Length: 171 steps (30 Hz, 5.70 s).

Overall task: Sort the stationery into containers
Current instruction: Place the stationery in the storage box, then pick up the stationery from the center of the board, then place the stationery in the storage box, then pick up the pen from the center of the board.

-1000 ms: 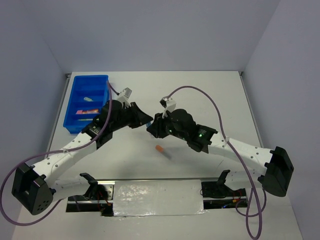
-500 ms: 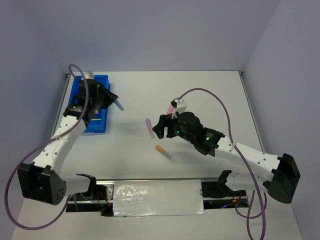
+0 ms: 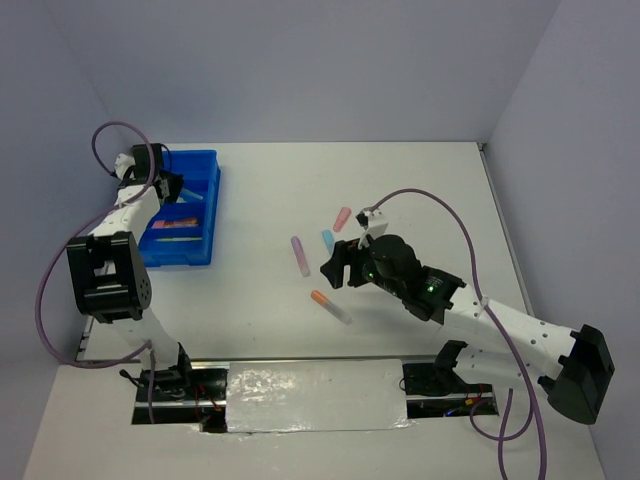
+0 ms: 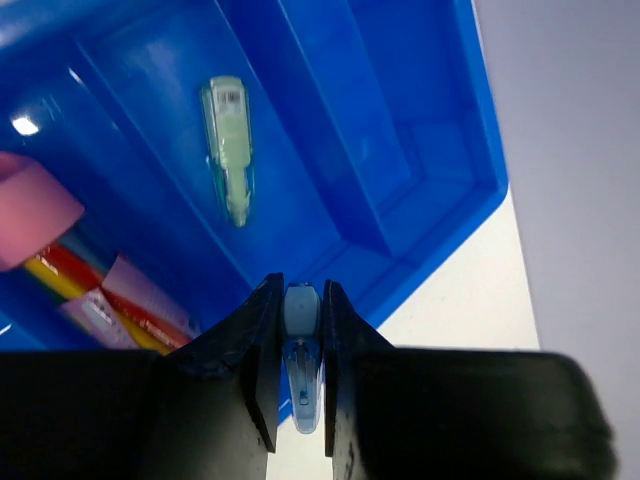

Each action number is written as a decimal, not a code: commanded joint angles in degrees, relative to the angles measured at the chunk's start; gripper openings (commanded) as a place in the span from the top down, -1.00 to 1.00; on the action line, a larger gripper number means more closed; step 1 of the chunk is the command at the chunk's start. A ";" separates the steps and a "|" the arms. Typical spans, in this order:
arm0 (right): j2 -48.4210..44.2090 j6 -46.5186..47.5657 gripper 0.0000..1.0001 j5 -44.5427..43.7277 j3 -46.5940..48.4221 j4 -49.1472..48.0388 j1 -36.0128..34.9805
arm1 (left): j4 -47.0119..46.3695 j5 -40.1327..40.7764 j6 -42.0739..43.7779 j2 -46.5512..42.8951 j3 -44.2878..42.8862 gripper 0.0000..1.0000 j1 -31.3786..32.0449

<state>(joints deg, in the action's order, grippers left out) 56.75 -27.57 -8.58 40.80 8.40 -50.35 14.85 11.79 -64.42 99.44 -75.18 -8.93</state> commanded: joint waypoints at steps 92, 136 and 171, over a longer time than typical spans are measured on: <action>-19.66 -3.72 -0.68 -10.32 5.79 26.31 2.36 | 3.27 -12.31 46.68 26.97 -47.62 0.99 44.27; -5.51 0.15 -0.67 7.52 3.59 13.40 2.10 | -13.45 -7.05 -6.94 3.40 0.21 -0.67 -5.84; 31.87 2.71 1.00 -3.47 11.85 11.75 -10.83 | -7.28 -40.08 21.71 -39.58 24.64 -0.99 6.79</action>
<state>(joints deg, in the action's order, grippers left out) 94.21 -22.17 -10.79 52.99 25.15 -60.86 14.11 -21.85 -43.75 63.07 -51.16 -6.02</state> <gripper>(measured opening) 0.179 0.993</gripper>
